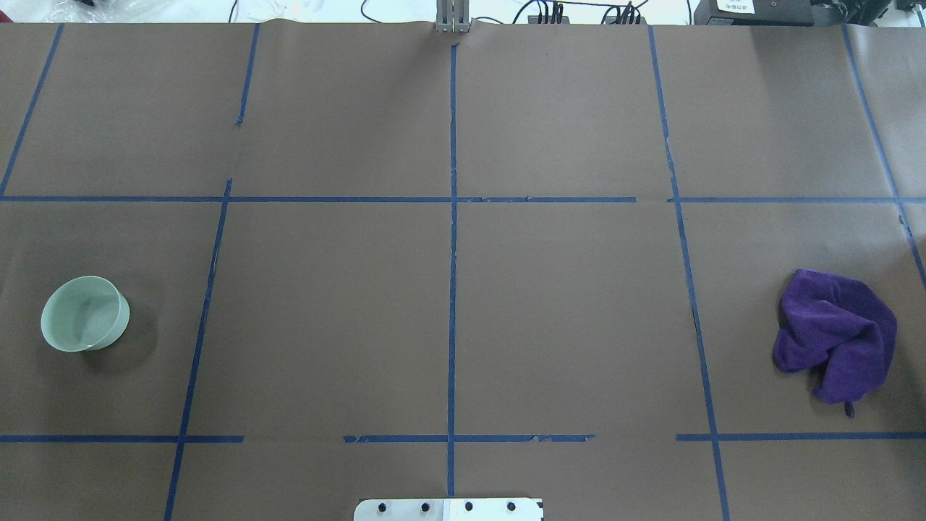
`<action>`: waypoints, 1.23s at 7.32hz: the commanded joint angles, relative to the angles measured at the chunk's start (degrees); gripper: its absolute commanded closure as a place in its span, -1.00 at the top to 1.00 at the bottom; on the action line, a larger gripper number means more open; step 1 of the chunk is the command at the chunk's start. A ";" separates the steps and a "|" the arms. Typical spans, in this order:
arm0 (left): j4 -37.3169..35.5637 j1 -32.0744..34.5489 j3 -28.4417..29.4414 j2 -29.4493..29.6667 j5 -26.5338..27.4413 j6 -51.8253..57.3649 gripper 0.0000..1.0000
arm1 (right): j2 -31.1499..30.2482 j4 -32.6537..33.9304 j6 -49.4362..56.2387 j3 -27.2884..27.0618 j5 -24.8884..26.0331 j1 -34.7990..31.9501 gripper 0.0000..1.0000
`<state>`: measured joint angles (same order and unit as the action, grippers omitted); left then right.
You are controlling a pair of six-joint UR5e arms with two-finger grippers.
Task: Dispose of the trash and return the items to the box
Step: 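Reach the right gripper to the purple cloth and pinch it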
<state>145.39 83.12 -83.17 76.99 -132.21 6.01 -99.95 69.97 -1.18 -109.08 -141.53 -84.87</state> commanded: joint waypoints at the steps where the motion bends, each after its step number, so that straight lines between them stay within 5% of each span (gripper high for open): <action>1: -11.55 0.02 -4.43 7.18 -0.15 -1.10 1.00 | -3.21 -14.24 -17.46 -1.23 3.43 9.58 1.00; 4: -16.89 0.02 -9.72 8.27 -0.50 -1.00 1.00 | -8.67 -24.87 -31.52 0.60 21.78 27.53 0.71; 5: -16.98 0.02 -9.74 8.53 -0.50 -1.00 1.00 | -9.03 -29.84 -31.43 4.54 22.52 29.31 0.67; 6: -17.24 0.02 -9.82 8.62 -0.59 -1.00 1.00 | -9.30 -31.63 -31.43 7.62 24.18 31.94 0.27; 7: -17.25 0.02 -9.82 8.62 -0.59 -1.00 1.00 | -9.30 -31.65 -31.00 7.83 26.46 34.75 0.17; 9: -17.25 0.02 -9.65 8.62 -2.08 -1.00 1.00 | -10.26 -32.00 -30.12 7.83 27.44 37.58 -0.99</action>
<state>128.17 83.14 -92.90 85.59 -133.56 5.01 -109.71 38.40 -31.90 -101.46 -115.11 -49.16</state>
